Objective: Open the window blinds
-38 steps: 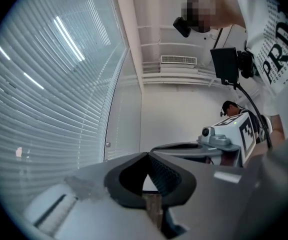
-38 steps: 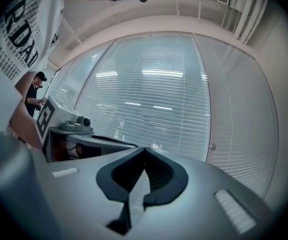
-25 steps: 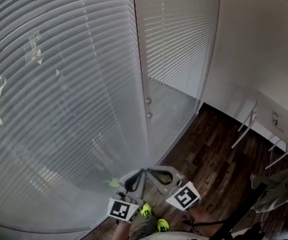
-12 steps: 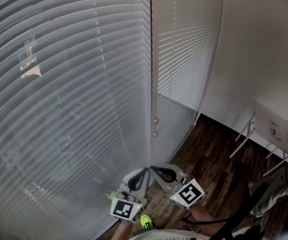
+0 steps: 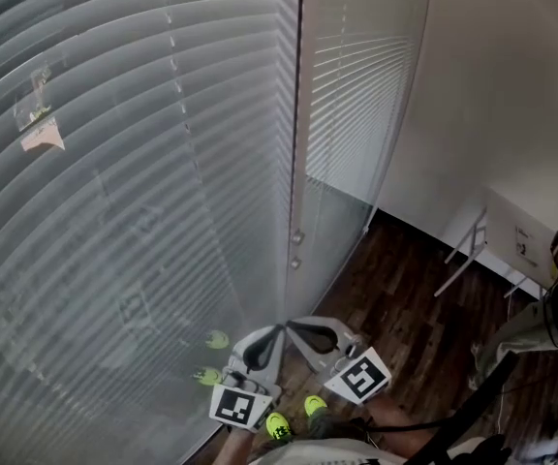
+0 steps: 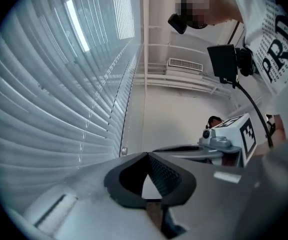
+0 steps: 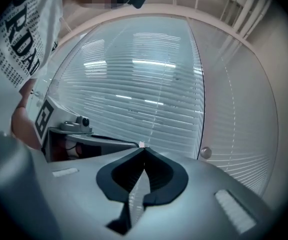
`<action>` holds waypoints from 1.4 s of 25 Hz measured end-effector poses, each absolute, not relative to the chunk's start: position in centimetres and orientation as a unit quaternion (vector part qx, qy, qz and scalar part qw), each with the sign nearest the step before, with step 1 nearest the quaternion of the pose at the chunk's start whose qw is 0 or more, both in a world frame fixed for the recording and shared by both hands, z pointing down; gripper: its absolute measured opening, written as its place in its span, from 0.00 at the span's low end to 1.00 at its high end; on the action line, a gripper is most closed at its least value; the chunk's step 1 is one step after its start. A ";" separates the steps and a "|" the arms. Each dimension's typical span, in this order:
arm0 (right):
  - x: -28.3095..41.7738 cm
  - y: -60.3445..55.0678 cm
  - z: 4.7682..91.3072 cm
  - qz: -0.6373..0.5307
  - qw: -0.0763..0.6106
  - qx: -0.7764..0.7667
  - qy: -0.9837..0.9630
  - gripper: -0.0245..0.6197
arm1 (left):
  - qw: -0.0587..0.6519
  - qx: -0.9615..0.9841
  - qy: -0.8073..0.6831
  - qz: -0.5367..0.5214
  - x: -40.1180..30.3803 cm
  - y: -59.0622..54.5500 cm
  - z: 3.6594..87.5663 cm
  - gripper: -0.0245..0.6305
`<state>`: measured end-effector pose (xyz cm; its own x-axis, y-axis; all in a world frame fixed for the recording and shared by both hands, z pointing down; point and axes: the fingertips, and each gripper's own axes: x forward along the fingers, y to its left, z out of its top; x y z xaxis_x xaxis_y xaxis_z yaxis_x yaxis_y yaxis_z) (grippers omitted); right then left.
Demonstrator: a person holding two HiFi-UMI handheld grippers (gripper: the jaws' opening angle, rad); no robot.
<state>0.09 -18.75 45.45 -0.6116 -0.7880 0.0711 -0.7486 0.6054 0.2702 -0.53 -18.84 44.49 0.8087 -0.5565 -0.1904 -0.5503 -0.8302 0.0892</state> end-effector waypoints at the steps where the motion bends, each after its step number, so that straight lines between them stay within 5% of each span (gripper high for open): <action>1: 0.2 -19.3 45.5 -0.107 0.092 0.430 -0.892 0.05 | 0.015 0.951 -0.292 -0.104 -0.4 -19.4 44.5 0.03; 22: 6.2 -27.3 45.2 -0.153 0.118 0.415 -0.889 0.06 | -0.009 0.935 -0.348 -0.075 2.7 -24.3 45.2 0.03; 35: 9.2 -33.0 43.5 -0.198 0.137 0.468 -0.850 0.29 | -0.018 0.934 -0.352 -0.063 4.2 -26.7 44.2 0.03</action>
<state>9.17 -32.96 43.47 -0.5241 -0.8503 0.0480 -0.7414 0.4833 0.4655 4.21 -26.65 44.15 0.7442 -0.6549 -0.1309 -0.6596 -0.7516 0.0101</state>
